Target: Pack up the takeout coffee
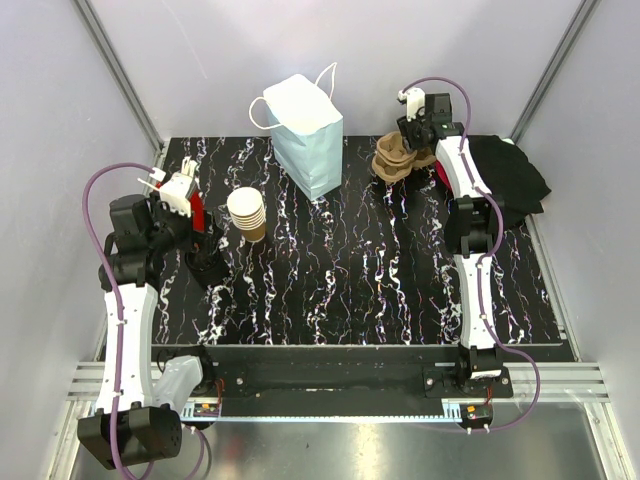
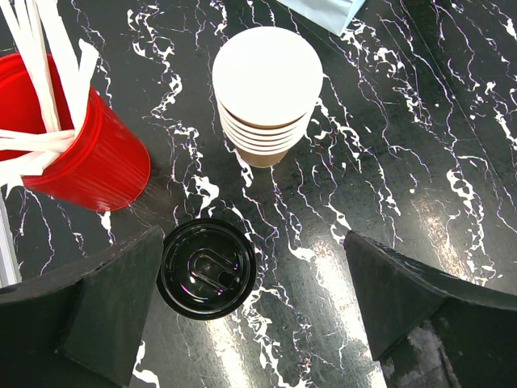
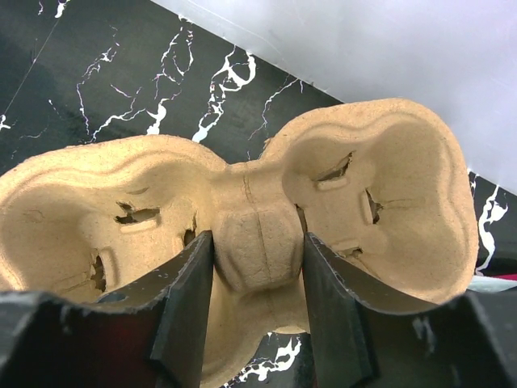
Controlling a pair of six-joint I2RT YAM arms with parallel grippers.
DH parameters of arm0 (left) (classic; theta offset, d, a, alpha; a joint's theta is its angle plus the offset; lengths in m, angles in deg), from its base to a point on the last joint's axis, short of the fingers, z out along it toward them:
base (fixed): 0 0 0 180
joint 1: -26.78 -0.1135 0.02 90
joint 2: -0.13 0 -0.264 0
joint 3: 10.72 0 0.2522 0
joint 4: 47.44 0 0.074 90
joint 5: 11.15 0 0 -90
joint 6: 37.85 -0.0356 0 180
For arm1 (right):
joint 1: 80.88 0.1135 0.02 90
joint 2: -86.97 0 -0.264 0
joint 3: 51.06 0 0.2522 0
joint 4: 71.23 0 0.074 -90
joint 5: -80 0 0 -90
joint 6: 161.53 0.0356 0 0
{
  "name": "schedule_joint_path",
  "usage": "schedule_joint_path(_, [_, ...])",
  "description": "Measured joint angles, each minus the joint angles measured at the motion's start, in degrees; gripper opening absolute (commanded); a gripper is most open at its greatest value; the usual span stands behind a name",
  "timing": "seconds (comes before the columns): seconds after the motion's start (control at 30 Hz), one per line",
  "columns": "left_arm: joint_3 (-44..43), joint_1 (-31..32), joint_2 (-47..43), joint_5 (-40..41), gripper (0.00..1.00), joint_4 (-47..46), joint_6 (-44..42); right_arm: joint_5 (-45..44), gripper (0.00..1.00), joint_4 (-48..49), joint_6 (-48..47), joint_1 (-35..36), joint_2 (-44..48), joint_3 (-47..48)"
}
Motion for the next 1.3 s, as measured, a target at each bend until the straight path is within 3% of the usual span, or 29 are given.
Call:
schedule_joint_path(0.23, [0.00,0.00,0.00,-0.28,0.99,0.00,0.00,0.00,0.48,1.55,0.81,0.00,1.03,-2.21])
schedule_joint_path(0.63, [0.00,0.00,0.00,-0.66,0.99,0.00,0.00,-4.59,0.46,9.77,2.32,1.27,10.40,-20.24])
schedule_joint_path(1.0, [0.00,0.00,0.00,-0.66,0.99,0.00,0.00,-12.44,0.48,12.94,3.10,2.82,10.93,-22.01])
schedule_joint_path(1.3, [0.00,0.00,0.00,-0.68,0.99,0.00,0.00,-13.97,0.55,12.92,3.17,3.34,10.93,-21.99])
